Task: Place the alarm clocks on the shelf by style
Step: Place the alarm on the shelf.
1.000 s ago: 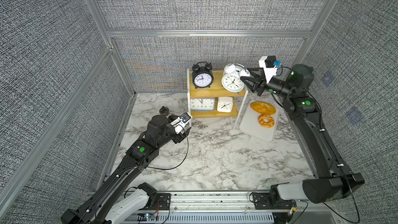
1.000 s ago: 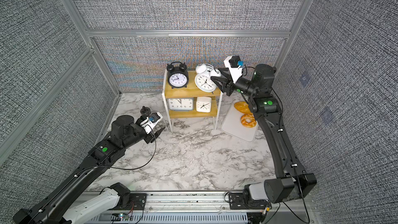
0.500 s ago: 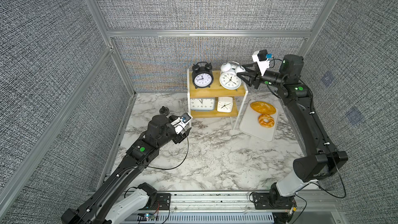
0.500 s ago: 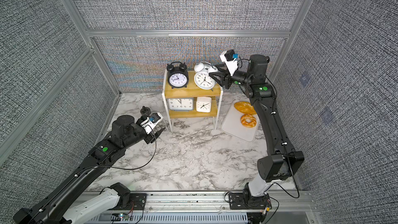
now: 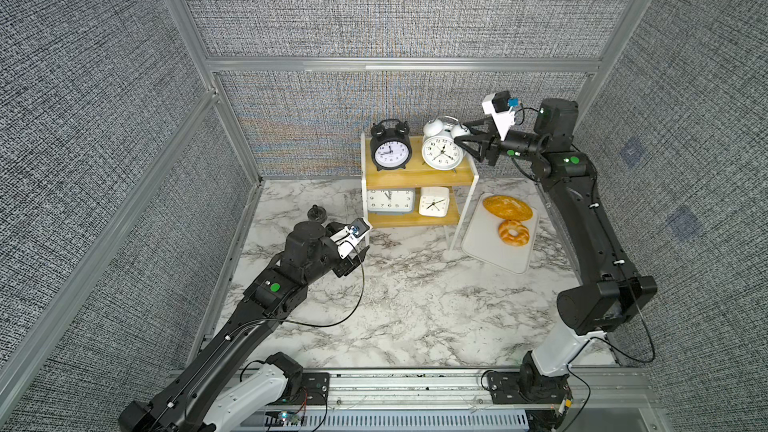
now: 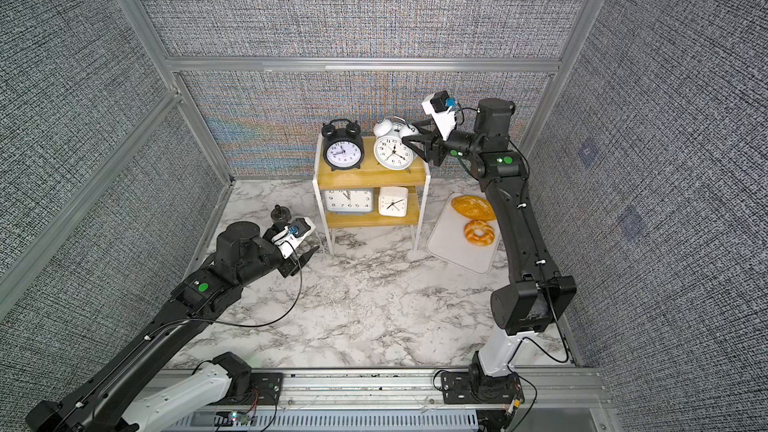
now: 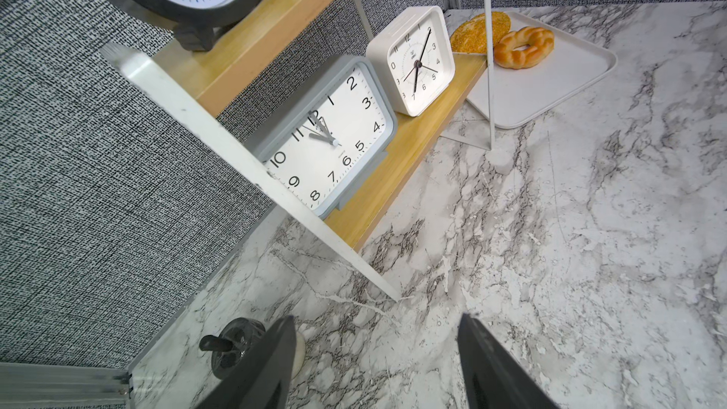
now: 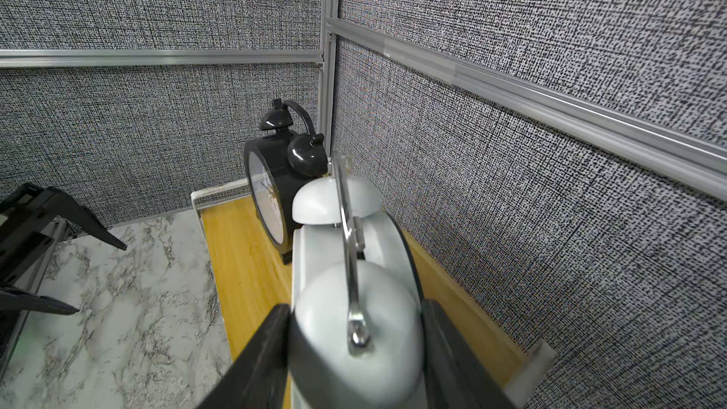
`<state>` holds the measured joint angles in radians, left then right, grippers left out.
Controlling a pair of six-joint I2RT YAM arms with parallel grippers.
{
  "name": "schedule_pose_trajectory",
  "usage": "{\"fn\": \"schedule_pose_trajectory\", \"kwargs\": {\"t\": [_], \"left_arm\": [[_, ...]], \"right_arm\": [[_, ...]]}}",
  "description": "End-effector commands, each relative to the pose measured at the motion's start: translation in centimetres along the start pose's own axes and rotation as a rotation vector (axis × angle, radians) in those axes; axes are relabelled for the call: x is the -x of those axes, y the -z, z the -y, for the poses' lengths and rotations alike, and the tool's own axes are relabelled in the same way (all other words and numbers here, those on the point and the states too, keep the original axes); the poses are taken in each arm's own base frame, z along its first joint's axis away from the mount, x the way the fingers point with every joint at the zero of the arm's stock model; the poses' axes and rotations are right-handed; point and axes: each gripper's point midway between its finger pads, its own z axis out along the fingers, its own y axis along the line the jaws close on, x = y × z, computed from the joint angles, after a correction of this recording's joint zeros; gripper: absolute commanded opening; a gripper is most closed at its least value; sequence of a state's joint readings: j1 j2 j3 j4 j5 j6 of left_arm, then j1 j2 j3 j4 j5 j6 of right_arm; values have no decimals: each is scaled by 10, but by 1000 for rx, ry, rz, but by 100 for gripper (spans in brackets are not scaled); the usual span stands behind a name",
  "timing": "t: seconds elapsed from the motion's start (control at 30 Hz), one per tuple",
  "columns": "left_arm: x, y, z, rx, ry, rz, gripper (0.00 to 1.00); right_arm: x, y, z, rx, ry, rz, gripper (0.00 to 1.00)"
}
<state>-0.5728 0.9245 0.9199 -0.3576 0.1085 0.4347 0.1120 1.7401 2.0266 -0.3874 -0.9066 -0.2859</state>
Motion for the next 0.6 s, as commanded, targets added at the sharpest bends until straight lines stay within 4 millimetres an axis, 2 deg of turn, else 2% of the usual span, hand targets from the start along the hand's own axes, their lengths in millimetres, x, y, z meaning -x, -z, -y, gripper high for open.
{"fn": "schedule_pose_trajectory", "kwargs": {"t": [0.0, 0.57], "left_arm": [[3, 0, -2, 2, -3, 11, 71], [3, -2, -2, -3, -2, 7, 71]], "right_arm": [[11, 2, -4, 26, 16, 26, 43], [14, 2, -5, 35, -7, 11, 43]]}}
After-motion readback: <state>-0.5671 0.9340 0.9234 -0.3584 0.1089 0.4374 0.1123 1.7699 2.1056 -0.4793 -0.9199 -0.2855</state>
